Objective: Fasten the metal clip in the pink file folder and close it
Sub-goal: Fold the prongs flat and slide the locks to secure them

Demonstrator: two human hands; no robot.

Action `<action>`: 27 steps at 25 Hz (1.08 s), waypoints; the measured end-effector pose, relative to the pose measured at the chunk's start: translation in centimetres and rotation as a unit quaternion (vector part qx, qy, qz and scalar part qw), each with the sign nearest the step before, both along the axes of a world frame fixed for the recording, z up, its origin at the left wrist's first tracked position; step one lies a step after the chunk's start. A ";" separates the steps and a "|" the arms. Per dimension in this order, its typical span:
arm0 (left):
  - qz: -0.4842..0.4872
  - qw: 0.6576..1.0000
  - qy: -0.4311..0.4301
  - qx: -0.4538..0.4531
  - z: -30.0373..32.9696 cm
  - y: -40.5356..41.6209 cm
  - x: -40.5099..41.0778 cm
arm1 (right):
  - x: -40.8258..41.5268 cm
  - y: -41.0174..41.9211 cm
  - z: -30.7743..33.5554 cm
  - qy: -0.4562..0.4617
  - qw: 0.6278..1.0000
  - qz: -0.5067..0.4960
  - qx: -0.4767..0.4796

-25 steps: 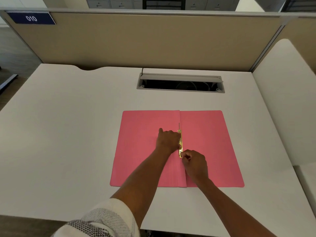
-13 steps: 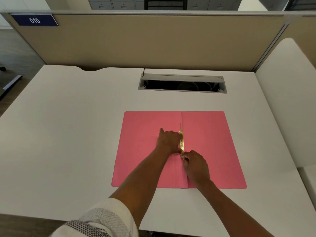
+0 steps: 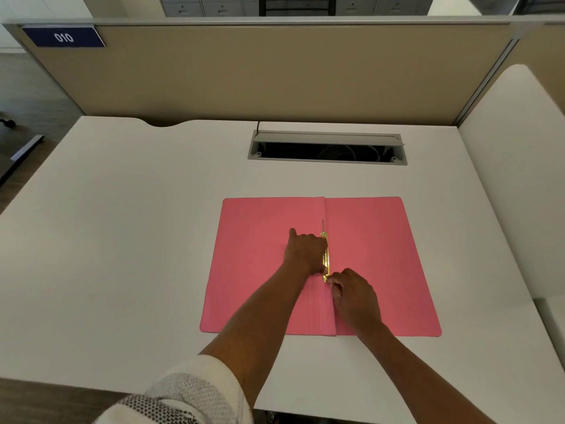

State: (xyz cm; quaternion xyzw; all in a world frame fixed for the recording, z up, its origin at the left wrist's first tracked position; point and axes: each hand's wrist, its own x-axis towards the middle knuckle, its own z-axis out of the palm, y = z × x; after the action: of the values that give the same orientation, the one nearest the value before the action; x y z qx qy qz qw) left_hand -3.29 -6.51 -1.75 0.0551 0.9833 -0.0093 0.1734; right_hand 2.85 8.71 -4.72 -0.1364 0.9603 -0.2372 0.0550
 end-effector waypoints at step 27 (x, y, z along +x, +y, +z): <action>-0.004 1.000 0.000 -0.007 0.0 -0.1 0.1 | 4.0 -1.3 -0.5 0.022 0.999 -0.028 0.002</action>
State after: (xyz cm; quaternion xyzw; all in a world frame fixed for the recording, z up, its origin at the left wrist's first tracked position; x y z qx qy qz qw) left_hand -3.18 -6.58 -1.78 0.0580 0.9829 -0.0164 0.1737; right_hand 6.86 7.41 -5.22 -0.1142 0.9652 -0.2338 0.0277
